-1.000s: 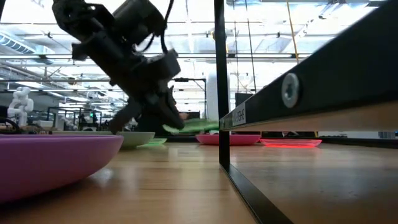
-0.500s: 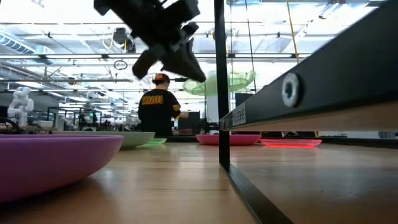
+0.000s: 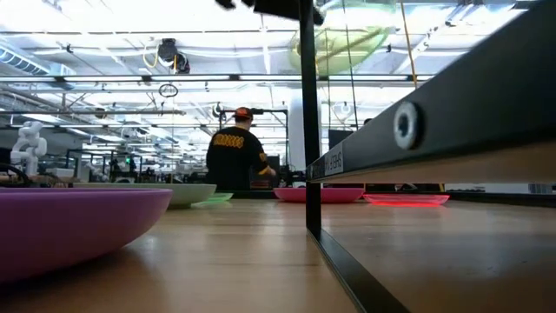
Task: Place and stack plates onto a shelf
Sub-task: Put the right green plate on the shelf
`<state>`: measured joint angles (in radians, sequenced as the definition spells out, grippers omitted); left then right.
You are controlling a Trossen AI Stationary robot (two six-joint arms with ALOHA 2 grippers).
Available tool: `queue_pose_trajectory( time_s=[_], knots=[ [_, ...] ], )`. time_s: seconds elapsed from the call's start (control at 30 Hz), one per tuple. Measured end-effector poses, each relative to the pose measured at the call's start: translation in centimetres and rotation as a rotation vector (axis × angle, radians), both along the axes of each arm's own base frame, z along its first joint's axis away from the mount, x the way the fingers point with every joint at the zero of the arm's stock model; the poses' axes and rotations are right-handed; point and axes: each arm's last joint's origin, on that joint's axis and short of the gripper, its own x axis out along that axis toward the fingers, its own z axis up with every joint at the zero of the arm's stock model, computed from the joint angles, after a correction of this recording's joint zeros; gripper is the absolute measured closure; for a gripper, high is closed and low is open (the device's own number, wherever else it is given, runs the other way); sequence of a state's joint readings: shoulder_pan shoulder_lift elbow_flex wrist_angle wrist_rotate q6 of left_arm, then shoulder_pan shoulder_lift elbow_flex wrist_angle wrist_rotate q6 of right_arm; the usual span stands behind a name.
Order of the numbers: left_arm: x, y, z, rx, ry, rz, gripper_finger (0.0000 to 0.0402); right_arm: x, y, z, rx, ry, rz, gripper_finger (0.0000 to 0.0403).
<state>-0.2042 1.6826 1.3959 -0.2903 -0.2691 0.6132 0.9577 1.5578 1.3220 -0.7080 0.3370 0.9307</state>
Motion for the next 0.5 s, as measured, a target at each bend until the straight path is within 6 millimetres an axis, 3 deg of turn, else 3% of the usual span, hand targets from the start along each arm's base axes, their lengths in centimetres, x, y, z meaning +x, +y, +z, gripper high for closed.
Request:
queue_pose_trajectory(
  time_s=[0.2, 0.5],
  knots=[
    [-0.2, -2.7, 2.1, -0.089, -0.091, -0.031, 0.0396, -0.1, -0.2, -0.1, -0.007, 0.019, -0.02, 0.0314],
    [-1.0, -6.9, 2.3, -0.186, -0.137, -0.1, 0.0396, -1.0, -1.4, -0.8, -0.08, 0.148, -0.145, 0.0314]
  ],
)
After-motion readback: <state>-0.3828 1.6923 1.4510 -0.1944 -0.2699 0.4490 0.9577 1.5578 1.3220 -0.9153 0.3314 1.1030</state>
